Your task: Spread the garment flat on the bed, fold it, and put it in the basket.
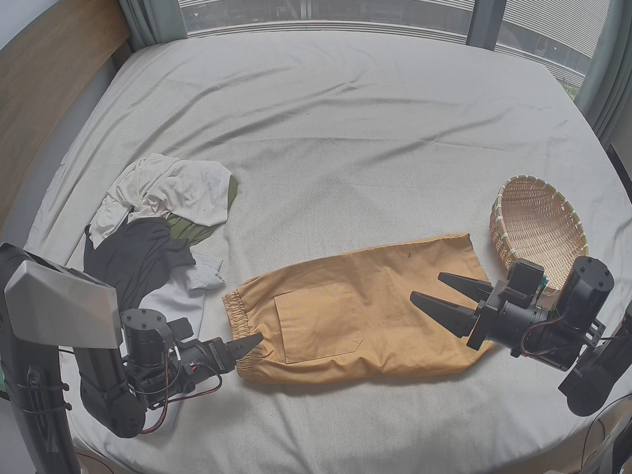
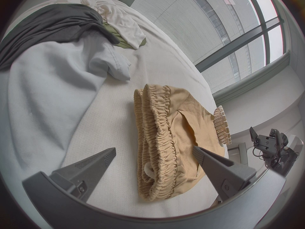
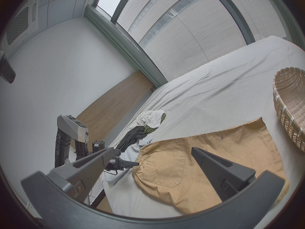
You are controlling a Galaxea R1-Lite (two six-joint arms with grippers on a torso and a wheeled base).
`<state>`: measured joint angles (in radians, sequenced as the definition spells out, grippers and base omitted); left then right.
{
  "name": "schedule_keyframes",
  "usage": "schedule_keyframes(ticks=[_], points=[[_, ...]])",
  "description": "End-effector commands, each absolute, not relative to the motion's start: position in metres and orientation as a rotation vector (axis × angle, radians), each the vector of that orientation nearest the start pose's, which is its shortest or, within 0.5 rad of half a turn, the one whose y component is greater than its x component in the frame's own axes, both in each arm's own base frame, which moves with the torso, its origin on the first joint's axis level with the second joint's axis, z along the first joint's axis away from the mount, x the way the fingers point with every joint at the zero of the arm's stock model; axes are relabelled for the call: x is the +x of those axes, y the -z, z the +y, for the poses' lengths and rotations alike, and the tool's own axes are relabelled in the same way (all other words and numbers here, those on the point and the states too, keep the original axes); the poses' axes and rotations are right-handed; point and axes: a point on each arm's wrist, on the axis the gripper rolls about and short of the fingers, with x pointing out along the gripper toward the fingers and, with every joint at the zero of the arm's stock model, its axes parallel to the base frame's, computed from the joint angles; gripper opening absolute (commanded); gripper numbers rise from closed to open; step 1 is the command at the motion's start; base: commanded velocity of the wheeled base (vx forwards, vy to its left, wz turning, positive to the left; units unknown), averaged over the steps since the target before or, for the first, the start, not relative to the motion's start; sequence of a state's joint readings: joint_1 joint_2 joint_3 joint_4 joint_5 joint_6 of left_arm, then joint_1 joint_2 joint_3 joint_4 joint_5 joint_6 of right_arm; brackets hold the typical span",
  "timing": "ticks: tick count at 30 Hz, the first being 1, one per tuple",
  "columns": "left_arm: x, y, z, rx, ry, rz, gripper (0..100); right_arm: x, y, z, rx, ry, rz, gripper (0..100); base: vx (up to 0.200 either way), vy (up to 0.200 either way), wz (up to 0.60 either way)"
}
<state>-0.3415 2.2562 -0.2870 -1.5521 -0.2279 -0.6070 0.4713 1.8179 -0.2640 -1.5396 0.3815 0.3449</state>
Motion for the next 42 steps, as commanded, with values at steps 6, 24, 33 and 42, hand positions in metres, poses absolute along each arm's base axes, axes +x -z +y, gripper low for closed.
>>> schedule_keyframes(ticks=[6, 24, 33, 42], points=[[0.286, 0.001, -0.115, -0.602, 0.449, 0.539, 100, 0.222, -0.117, 0.12, 0.33, -0.836, 0.158, 100, 0.0, 0.0, 0.0], [0.292, 0.009, -0.13, -0.622, 0.477, 0.548, 100, 0.219, -0.121, 0.12, 0.337, -0.843, 0.15, 100, 0.0, 0.0, 0.0], [0.295, 0.007, -0.13, -0.625, 0.453, 0.528, 0, 0.218, -0.119, 0.12, 0.337, -0.846, 0.157, 100, 0.0, 0.0, 0.0], [0.288, -0.032, -0.111, -0.691, 0.442, 0.441, 0, 0.215, -0.115, 0.12, 0.335, -0.843, 0.179, 100, 0.0, 0.0, 0.0]])
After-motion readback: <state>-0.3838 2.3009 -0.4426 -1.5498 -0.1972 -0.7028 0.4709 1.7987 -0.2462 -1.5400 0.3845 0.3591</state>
